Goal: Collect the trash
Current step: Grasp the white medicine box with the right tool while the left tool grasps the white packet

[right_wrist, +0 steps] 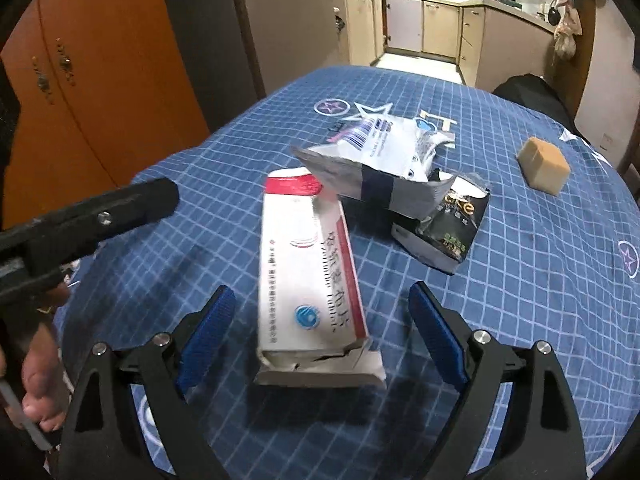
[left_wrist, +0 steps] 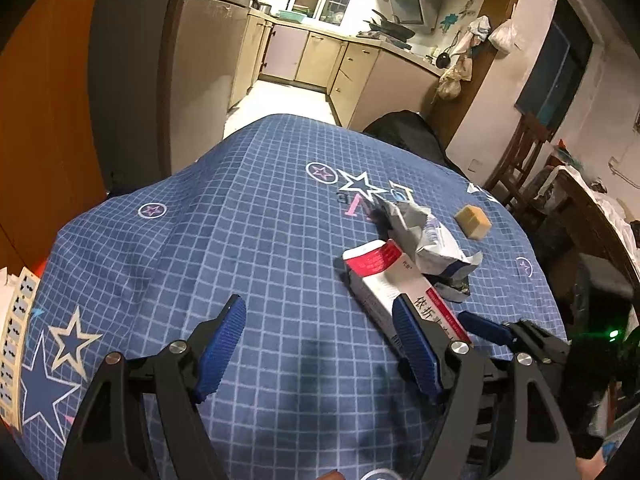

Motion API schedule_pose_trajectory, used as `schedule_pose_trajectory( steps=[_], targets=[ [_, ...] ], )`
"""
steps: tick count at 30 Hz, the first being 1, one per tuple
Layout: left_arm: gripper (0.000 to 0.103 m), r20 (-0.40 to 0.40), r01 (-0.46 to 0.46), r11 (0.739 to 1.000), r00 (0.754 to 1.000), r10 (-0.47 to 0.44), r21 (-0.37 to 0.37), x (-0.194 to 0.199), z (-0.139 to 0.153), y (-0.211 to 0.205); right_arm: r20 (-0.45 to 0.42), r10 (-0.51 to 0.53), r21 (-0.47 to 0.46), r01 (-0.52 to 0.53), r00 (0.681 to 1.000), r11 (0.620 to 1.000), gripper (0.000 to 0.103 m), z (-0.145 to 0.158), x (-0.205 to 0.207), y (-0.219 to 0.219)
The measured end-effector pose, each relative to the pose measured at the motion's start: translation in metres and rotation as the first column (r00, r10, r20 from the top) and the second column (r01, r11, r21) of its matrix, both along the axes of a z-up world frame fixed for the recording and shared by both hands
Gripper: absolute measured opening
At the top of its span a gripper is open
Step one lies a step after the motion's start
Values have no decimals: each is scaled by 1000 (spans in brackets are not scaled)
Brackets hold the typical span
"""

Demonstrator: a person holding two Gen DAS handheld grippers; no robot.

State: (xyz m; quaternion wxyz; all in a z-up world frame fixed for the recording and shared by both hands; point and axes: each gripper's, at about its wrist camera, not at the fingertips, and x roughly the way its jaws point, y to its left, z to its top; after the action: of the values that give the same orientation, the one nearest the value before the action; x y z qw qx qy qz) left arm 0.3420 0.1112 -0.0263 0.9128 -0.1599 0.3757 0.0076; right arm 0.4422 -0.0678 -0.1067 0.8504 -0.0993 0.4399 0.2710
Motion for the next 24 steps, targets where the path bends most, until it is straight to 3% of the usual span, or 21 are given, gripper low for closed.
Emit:
schedule_pose_trajectory(
  steps=[2, 5, 12, 19, 24],
  targets=[
    [76, 3, 5, 1000, 1000, -5, -2, 4, 0, -3, 16, -11, -17, 11, 1000, 1000, 59, -3, -3, 0],
    [78, -2, 16, 1000, 1000, -16, -6, 14, 0, -9, 15, -13, -15, 13, 1000, 1000, 45, 2, -10, -7],
    [79, -38, 45, 999, 998, -46, -13, 41, -11, -24, 35, -40, 81, 37, 999, 996, 43, 24, -56, -61],
    [80, -111, 93, 991, 988, -103, -97, 85, -22, -50, 10, -98, 169, 95, 995, 981, 43, 28, -108, -114],
    [86, -155, 36, 992, 986, -56, -124, 122, -21, -64, 1, -150, 212, 146, 989, 966, 43, 27, -124, -140]
  ],
)
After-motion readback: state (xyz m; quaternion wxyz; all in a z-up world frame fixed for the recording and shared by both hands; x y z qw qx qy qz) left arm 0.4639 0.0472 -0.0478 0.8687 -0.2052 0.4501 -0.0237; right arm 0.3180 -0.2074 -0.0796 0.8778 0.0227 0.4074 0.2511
